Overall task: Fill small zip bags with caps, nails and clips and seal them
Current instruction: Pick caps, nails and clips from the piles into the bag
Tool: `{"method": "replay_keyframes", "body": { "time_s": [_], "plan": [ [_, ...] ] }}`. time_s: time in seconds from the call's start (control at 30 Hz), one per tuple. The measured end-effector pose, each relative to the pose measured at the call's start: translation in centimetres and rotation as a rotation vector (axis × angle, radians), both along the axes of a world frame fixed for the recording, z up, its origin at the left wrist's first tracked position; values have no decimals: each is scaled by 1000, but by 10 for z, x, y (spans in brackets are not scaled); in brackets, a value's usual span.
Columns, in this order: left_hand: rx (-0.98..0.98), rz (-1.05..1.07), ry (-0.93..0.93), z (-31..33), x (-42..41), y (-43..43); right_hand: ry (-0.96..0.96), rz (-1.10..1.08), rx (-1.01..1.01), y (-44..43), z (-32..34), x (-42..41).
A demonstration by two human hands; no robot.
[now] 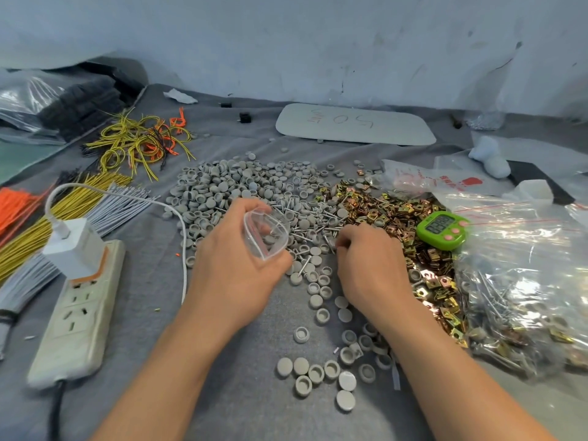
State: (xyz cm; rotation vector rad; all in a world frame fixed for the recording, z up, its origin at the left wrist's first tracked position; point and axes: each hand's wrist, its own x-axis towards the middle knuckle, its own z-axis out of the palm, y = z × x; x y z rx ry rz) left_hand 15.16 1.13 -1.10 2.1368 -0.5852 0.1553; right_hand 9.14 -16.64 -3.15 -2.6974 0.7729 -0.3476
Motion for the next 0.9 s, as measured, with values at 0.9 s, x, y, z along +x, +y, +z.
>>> {"method": "replay_keyframes", "body": {
  "time_s": [0.9],
  "plan": [
    [220, 83, 14, -5, -1, -7, -59, 48, 105, 6, 1, 1]
  ]
}}
